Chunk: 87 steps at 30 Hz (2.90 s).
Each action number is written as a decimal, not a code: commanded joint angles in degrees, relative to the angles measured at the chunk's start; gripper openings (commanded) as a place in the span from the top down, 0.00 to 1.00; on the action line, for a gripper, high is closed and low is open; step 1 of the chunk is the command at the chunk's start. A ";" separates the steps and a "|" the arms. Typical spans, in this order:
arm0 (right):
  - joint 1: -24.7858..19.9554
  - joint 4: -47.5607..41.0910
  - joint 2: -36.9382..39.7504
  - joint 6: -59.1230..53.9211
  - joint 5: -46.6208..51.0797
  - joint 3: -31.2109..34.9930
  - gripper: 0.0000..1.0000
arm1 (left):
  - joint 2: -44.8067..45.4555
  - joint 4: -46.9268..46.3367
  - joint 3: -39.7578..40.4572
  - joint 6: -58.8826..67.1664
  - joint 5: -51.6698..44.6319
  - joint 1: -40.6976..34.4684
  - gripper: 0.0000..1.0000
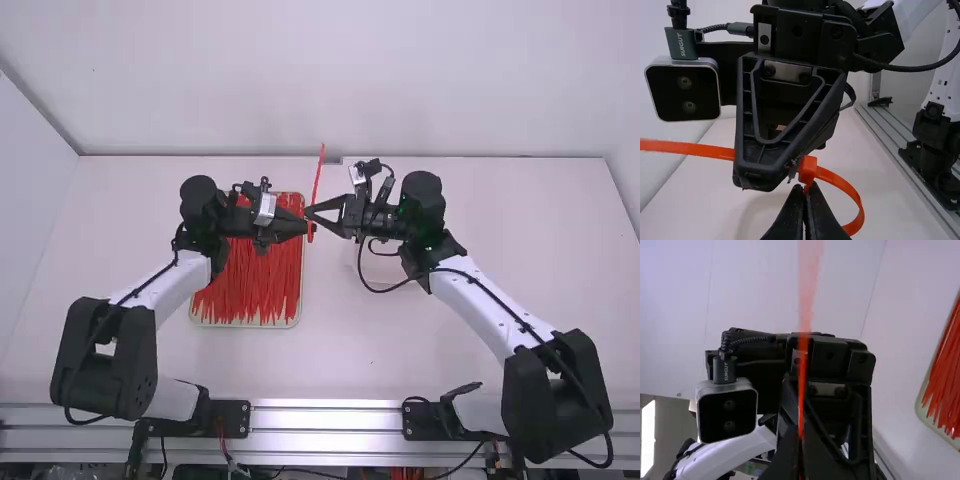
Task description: Fasten the cable tie
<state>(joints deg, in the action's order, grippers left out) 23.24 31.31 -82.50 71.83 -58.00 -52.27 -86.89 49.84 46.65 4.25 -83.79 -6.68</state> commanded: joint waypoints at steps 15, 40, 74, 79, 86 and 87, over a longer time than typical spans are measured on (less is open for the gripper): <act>-0.04 0.96 0.46 -1.42 -0.70 -1.36 1.00 | 0.57 -0.94 -0.07 0.20 -0.63 -0.04 0.98; -0.74 0.96 0.46 -1.81 -0.68 -1.36 1.00 | 0.57 -1.33 -0.07 0.20 -0.63 -0.02 0.98; -0.79 0.96 0.46 -1.81 -0.48 -1.36 1.00 | 0.57 -1.33 -0.07 0.22 -0.61 -0.02 0.98; -0.81 0.96 0.46 -1.84 -0.48 -1.36 1.00 | 0.57 -1.33 -0.07 0.20 -0.61 -0.02 0.89; -0.81 0.98 0.46 -2.97 1.88 -1.33 1.00 | 0.57 -1.42 -0.07 -2.10 1.81 -0.02 0.01; -0.90 0.90 0.46 -3.15 2.71 -1.33 1.00 | 0.57 -1.55 -0.07 -3.19 3.02 -0.02 0.01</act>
<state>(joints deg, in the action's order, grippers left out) 22.61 31.94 -82.48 69.78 -57.01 -52.27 -86.89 48.25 46.65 2.87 -82.00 -6.59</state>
